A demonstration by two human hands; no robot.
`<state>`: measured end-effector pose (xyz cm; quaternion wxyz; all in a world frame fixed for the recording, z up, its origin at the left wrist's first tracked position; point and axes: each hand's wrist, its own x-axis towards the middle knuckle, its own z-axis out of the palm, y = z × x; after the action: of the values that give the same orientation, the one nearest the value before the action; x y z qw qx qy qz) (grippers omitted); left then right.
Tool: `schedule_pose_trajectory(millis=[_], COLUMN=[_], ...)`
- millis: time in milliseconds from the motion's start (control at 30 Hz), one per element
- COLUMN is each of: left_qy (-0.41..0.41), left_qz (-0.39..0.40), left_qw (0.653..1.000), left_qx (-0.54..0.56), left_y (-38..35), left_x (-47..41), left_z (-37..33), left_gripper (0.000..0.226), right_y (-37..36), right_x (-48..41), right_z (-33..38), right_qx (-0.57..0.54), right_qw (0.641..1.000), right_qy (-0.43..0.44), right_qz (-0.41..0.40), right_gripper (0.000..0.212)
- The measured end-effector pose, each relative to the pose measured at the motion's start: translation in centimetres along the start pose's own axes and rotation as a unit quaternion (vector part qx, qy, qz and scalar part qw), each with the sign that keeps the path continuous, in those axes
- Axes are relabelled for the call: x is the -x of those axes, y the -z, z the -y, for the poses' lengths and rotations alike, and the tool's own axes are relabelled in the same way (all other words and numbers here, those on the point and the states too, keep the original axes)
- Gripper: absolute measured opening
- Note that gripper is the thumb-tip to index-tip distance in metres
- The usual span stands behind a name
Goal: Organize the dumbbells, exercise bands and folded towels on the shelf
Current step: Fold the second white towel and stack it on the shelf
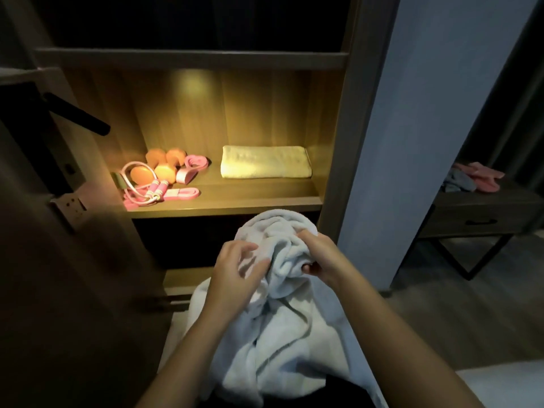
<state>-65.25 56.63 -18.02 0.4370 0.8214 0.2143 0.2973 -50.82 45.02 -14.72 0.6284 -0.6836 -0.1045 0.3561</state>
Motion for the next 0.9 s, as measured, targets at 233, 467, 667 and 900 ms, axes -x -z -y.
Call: schedule_pose_trajectory(millis=[233, 467, 667, 900], left_qy=[0.067, 0.046, 0.011, 0.014], left_qz=[-0.042, 0.016, 0.052, 0.044], left_qw=[0.997, 0.999, 0.999, 0.991], left_qx=[-0.009, 0.018, 0.003, -0.125], left_y=[-1.2, -0.4, 0.1, 1.7], left_x=[-1.5, -5.9, -6.9, -6.8], left_z=[2.4, -0.4, -1.3, 0.5], left_gripper=[0.017, 0.023, 0.02, 0.014], right_y=[1.5, 1.1, 0.0, 2.0], right_x=[-4.1, -1.9, -2.7, -2.7], right_z=[-1.5, -0.9, -1.1, 0.3], right_qx=[0.166, 0.442, 0.391, 0.326], right_qw=[0.984, 0.848, 0.864, 0.911], right_qy=[-0.021, 0.285, 0.315, 0.246], right_qz=[-0.06, 0.062, -0.038, -0.063], right_gripper=[0.039, 0.061, 0.015, 0.021])
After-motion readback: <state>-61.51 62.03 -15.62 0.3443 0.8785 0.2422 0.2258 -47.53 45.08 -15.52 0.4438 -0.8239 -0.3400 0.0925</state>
